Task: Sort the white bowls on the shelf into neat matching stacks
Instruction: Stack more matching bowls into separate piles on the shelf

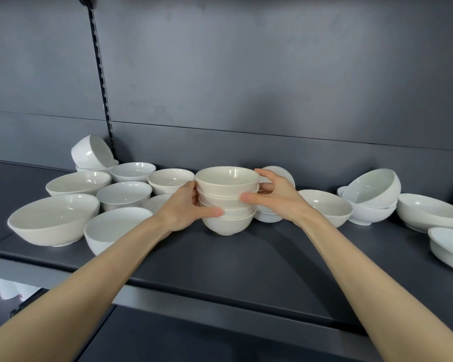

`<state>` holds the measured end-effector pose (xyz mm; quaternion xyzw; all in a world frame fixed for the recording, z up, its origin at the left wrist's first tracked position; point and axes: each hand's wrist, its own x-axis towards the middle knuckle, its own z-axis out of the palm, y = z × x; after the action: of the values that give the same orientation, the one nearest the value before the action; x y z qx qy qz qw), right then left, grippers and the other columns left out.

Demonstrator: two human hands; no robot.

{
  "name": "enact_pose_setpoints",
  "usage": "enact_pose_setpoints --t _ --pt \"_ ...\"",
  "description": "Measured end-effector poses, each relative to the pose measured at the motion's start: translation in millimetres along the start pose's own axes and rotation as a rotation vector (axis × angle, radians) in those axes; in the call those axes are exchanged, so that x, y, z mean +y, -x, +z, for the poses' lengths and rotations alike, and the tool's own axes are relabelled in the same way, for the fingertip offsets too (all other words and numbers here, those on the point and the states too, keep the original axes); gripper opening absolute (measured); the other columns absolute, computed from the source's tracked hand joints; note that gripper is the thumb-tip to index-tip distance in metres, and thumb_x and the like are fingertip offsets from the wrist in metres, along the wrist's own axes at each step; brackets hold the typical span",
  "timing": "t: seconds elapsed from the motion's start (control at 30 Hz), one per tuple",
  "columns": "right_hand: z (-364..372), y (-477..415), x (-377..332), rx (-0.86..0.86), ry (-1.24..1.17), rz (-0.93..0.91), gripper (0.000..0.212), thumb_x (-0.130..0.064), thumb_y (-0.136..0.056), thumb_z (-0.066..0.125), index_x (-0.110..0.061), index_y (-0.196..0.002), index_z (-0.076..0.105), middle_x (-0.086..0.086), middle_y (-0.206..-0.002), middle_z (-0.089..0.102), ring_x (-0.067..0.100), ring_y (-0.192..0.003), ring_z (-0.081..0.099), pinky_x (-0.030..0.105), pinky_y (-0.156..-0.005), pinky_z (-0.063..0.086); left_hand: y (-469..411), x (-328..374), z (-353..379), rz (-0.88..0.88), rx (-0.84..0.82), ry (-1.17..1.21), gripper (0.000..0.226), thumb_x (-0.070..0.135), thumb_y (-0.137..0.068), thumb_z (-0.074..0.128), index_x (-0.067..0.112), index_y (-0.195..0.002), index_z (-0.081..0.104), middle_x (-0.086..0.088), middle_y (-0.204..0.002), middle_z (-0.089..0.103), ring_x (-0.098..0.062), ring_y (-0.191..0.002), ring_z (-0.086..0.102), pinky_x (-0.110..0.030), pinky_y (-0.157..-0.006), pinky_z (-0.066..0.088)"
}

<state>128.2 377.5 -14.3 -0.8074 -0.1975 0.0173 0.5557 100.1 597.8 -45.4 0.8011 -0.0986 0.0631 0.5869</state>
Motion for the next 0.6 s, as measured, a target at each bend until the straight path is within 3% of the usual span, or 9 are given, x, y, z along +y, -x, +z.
enact_pose_setpoints --t 0.07,0.23,0.33,0.43,0.5,0.6 --pt "0.1 -1.0 1.0 0.0 0.003 0.0 0.073 -0.01 -0.079 0.076 -0.016 -0.141 0.038 0.004 -0.109 0.065 -0.001 -0.084 0.062 0.002 -0.061 0.045 -0.7 -0.2 -0.3 -0.01 0.0 -0.005 0.072 0.008 -0.062 0.086 0.011 -0.121 0.044 0.002 -0.118 0.061 -0.018 -0.117 0.057 -0.026 -0.094 0.048" --pt "-0.2 -2.1 3.1 -0.012 0.028 0.004 0.077 -0.016 -0.078 0.078 -0.018 -0.142 0.035 0.006 -0.12 0.063 0.0 -0.089 0.061 0.002 -0.063 0.045 -0.4 3.1 -5.9 -0.032 -0.027 -0.118 0.094 0.036 -0.05 0.089 0.007 -0.129 0.046 0.0 -0.123 0.063 -0.013 -0.115 0.059 -0.032 -0.099 0.048" --pt "-0.6 -0.1 -0.2 -0.03 0.062 0.013 0.078 -0.019 -0.079 0.077 -0.019 -0.144 0.033 0.003 -0.127 0.057 0.007 -0.096 0.062 0.006 -0.066 0.047 1.2 8.3 -7.6 -0.073 -0.023 -0.185 0.079 0.024 -0.063 0.088 0.006 -0.128 0.047 -0.001 -0.122 0.062 -0.015 -0.115 0.058 -0.029 -0.098 0.047" --pt "-3.5 0.2 -5.4 -0.062 0.145 0.026 0.074 -0.028 -0.078 0.078 -0.019 -0.14 0.038 -0.005 -0.129 0.052 0.013 -0.113 0.056 0.013 -0.077 0.045 1.4 18.4 -10.1 -0.104 -0.009 -0.329 0.091 0.046 -0.045 0.088 0.009 -0.121 0.053 0.0 -0.113 0.066 -0.016 -0.106 0.062 -0.034 -0.096 0.05" --pt "-6.3 -1.6 -8.5 -0.081 0.23 0.036 0.072 -0.037 -0.075 0.079 -0.018 -0.136 0.045 -0.006 -0.129 0.055 0.011 -0.122 0.051 0.02 -0.088 0.04 3.6 26.8 -11.2 -0.134 -0.005 -0.426 0.087 0.049 -0.042 0.087 0.01 -0.115 0.057 0.0 -0.104 0.067 -0.017 -0.098 0.063 -0.033 -0.091 0.051" --pt "-9.7 0.1 -17.7 -0.089 0.379 0.043 0.077 -0.044 -0.076 0.077 -0.015 -0.138 0.042 -0.009 -0.13 0.051 0.009 -0.124 0.045 0.022 -0.09 0.033 6.8 39.4 -12.9 -0.15 -0.001 -0.559 0.076 0.048 -0.049 0.087 0.009 -0.108 0.061 -0.002 -0.093 0.067 -0.021 -0.092 0.063 -0.034 -0.089 0.05"
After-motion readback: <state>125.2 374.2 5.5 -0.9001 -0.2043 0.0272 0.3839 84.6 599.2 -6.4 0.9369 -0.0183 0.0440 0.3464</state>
